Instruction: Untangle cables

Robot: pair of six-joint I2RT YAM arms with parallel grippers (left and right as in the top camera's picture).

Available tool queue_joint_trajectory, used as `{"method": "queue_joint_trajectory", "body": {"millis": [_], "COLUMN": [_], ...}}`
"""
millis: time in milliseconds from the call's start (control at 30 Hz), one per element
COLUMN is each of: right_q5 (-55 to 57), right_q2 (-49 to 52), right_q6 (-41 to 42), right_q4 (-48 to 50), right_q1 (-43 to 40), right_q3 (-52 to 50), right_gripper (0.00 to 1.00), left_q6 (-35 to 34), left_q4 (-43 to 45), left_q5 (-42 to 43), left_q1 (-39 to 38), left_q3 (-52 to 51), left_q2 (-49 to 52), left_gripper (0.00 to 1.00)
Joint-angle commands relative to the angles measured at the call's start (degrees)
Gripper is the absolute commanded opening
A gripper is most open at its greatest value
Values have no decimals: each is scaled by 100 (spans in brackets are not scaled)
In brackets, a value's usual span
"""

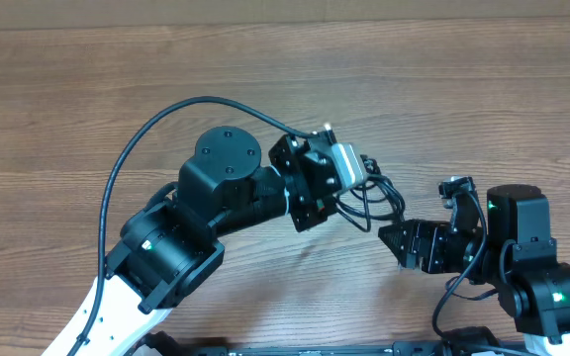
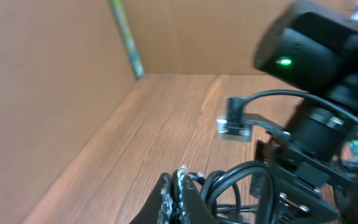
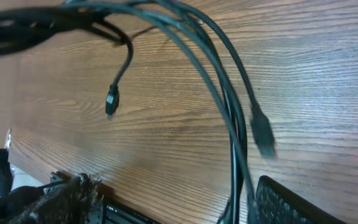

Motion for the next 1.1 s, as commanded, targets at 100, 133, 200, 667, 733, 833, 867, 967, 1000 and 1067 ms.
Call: {"method": "queue_joint_trajectory", "body": {"millis": [100,133,200,667,733,833,867,967,1000,1067], "right_q5": [-1130,-1316,-1554,-2581,-2686,-2940,-2988,-2994,-2994,-2994], "right_q2": [-15,-13,-15,-13,-13,-13,-13,-13,-13,-13], "right_q6": [-874,-914,-916,-1132,-1117,-1115,-1115,-1115,-1115,-1088], "right_q4": [136,199,299,2107,2271,2474,2518,2566,2564,2562], "right_q1": [-11,-11,-11,-11,-11,-11,-11,-11,-11,-11], "right_q3": [107,107,107,107,107,107,107,107,109,107], "right_gripper": [81,81,81,82,82,82,82,77,72,54], "left_q6": [-678,-752,-813,-817,-817,-817,-817,-817,-817,-817], "left_q4": [-35,-33,-39,-61,-74,-61,-50,24,55,120], "left_q5": [-682,-680,-678,20,109,173,225,553,658,782], "left_q1": [33,33,33,31,31,20,20,20,20,20], "left_q3": [149,149,149,149,149,149,149,149,149,149], "left_q2": [-15,-15,-15,-11,-7,33,66,195,247,348], "left_gripper": [4,4,4,4,4,4,4,4,4,4]}}
